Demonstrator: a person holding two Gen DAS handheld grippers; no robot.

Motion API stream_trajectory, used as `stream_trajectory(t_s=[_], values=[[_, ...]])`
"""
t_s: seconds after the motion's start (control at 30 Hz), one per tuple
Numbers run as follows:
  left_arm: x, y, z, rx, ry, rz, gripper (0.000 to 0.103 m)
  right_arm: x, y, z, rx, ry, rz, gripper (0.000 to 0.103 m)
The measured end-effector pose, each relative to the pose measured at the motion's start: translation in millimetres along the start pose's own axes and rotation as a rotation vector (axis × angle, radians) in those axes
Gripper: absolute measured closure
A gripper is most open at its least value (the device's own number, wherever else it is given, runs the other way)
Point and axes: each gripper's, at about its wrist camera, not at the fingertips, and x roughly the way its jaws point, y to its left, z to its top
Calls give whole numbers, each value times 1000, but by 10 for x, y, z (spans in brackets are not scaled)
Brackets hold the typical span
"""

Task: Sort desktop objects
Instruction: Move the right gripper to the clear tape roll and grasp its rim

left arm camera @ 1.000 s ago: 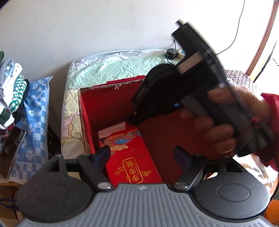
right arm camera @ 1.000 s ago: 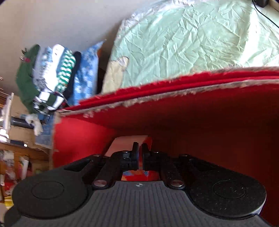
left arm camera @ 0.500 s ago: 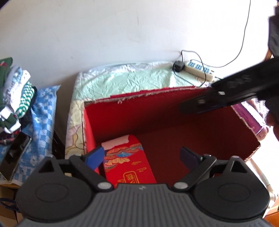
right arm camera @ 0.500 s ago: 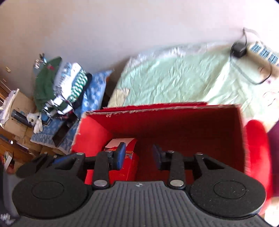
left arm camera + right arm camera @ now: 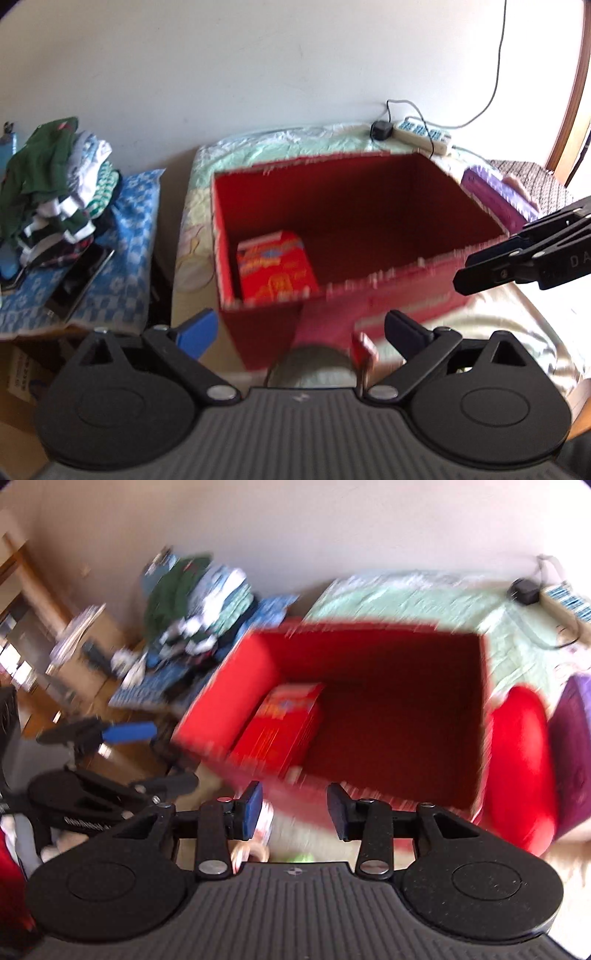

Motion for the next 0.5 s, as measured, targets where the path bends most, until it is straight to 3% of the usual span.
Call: stream_trajectory(t_s=[0.13, 0.3, 0.5], values=[[-45, -67, -286, -18, 30, 23, 12, 159, 45, -129, -7, 53, 54, 62], [118, -150, -448, 31, 71, 17, 28, 355, 17, 24, 111, 78, 185, 64], [279, -161, -474, 143, 92, -17, 40, 732, 345, 200, 62, 130, 185, 66]])
